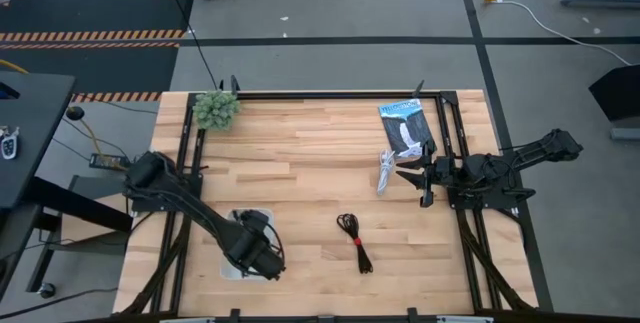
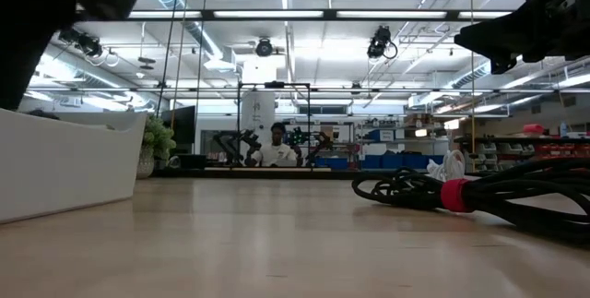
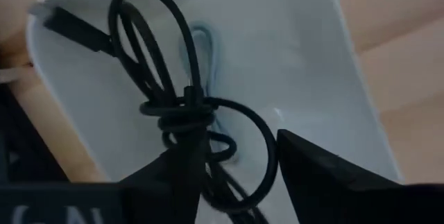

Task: Pick and place USB-C Cables
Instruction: Put the top black USB cable into the white bin

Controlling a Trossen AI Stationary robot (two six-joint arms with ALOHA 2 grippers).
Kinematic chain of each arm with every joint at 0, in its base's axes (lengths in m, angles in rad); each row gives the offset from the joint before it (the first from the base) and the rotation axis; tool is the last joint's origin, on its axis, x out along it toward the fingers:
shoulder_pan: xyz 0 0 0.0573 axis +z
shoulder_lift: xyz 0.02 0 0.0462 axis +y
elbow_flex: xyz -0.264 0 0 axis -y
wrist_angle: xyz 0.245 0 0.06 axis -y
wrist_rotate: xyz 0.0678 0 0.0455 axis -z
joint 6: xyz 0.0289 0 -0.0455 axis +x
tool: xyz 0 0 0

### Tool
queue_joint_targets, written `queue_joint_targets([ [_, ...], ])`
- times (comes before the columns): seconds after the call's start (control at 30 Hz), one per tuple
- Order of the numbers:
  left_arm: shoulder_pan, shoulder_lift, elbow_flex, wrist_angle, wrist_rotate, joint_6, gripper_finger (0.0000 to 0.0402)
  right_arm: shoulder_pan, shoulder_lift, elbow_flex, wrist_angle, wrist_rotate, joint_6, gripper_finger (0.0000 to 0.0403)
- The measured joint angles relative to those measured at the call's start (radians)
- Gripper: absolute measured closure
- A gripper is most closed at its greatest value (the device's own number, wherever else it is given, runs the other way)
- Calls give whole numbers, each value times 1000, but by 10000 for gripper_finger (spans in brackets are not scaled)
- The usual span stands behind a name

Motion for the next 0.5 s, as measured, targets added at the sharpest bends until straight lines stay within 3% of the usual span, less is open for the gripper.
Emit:
queue_joint_targets([
  [0.2,18,22,-5,14,15,53,252,0,0,0,0,0,0,306],
  [0.33,43,11,23,16,113,108,259,0,0,0,0,0,0,306],
  [0.5,63,2,123,-78,78,142,260,0,0,0,0,0,0,306],
])
